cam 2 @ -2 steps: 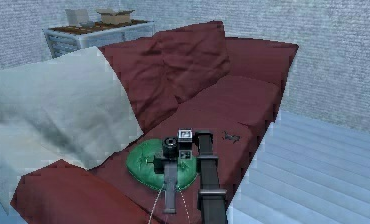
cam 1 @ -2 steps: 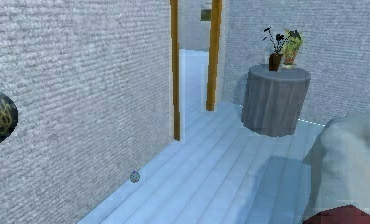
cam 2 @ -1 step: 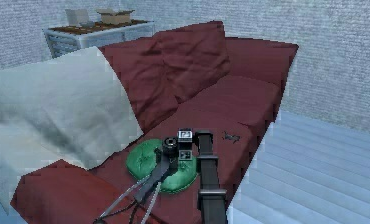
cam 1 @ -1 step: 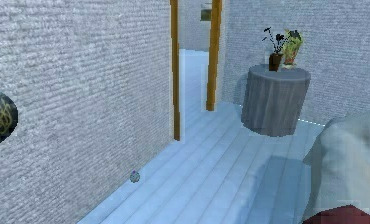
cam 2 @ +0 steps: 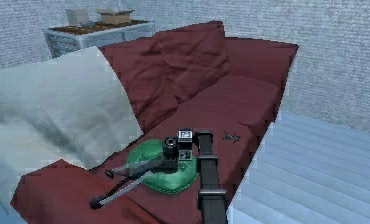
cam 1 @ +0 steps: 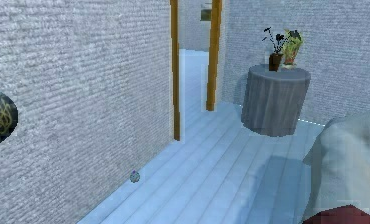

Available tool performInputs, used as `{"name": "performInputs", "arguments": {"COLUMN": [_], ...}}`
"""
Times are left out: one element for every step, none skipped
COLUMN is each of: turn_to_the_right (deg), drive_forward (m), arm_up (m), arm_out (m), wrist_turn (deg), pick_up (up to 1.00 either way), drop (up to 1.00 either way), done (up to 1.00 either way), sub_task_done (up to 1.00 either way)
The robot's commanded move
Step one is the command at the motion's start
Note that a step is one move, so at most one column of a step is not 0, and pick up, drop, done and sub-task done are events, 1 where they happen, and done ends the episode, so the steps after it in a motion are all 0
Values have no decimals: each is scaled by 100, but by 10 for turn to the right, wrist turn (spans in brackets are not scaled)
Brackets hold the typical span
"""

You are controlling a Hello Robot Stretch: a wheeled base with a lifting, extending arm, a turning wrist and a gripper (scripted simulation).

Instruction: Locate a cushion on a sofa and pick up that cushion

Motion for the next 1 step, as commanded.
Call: {"name": "performInputs", "arguments": {"turn_to_the_right": [0], "drive_forward": [0], "arm_up": [0], "arm_out": [0], "wrist_turn": [450], "pick_up": [0], "drop": [0], "done": [0], "sub_task_done": [0]}}
